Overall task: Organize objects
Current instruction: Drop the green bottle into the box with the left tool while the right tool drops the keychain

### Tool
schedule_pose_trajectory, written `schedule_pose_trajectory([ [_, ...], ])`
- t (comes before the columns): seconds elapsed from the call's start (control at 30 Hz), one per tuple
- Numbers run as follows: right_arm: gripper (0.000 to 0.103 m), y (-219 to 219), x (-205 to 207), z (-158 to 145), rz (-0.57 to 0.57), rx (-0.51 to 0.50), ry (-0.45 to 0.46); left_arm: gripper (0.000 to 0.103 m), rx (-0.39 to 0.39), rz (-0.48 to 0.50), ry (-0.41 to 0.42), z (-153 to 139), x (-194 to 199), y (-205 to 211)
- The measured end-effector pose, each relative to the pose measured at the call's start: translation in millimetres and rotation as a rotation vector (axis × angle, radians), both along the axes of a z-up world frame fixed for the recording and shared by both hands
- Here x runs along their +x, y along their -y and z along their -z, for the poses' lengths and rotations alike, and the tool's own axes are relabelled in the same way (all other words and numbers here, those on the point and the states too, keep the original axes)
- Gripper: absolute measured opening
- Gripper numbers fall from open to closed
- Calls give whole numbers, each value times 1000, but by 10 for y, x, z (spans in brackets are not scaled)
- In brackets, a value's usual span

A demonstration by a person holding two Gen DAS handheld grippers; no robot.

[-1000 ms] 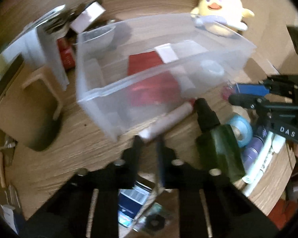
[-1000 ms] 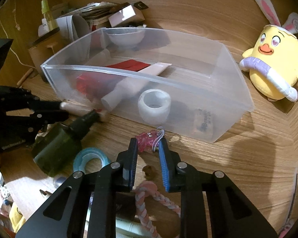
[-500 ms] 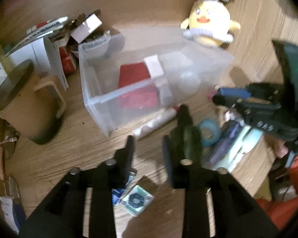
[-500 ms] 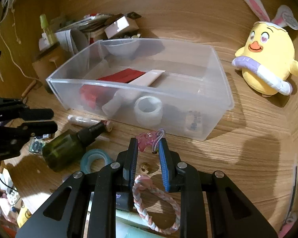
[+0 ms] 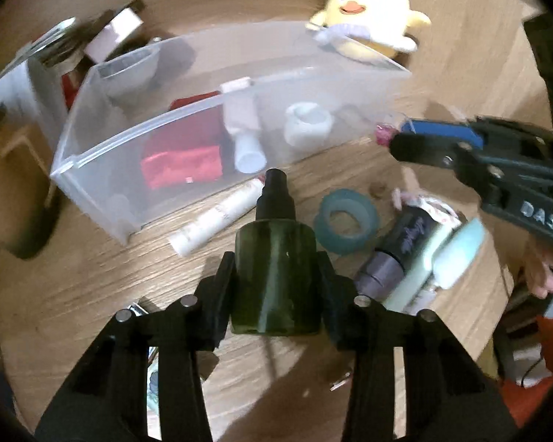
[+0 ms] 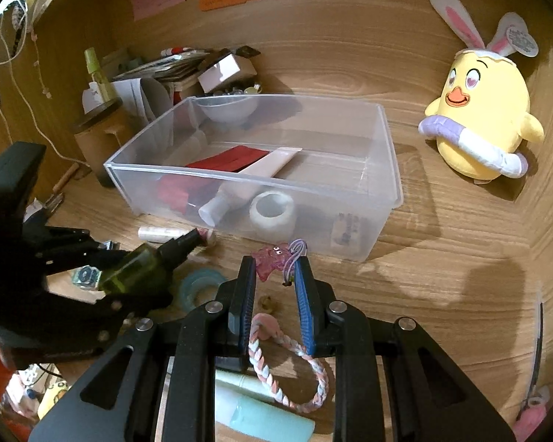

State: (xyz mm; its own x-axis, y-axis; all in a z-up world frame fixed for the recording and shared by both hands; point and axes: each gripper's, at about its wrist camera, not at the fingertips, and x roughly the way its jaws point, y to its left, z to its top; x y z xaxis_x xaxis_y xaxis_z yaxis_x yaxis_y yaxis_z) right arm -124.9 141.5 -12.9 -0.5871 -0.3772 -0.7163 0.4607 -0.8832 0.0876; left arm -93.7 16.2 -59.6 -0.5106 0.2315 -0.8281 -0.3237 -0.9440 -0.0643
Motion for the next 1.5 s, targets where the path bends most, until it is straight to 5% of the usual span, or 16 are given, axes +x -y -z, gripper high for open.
schedule_pose_trajectory([
  [0.53, 19, 64, 18, -242, -48, -142, -45, 41, 57, -115, -170, -489, 235, 84],
  [0.83, 19, -7, -38, -490, -35, -119, -123, 41, 55, -192, -286, -818, 111, 183],
  [1.5, 19, -78, -542, -546, 28, -56, -165, 41, 66, -279, -288, -886, -523, 365],
])
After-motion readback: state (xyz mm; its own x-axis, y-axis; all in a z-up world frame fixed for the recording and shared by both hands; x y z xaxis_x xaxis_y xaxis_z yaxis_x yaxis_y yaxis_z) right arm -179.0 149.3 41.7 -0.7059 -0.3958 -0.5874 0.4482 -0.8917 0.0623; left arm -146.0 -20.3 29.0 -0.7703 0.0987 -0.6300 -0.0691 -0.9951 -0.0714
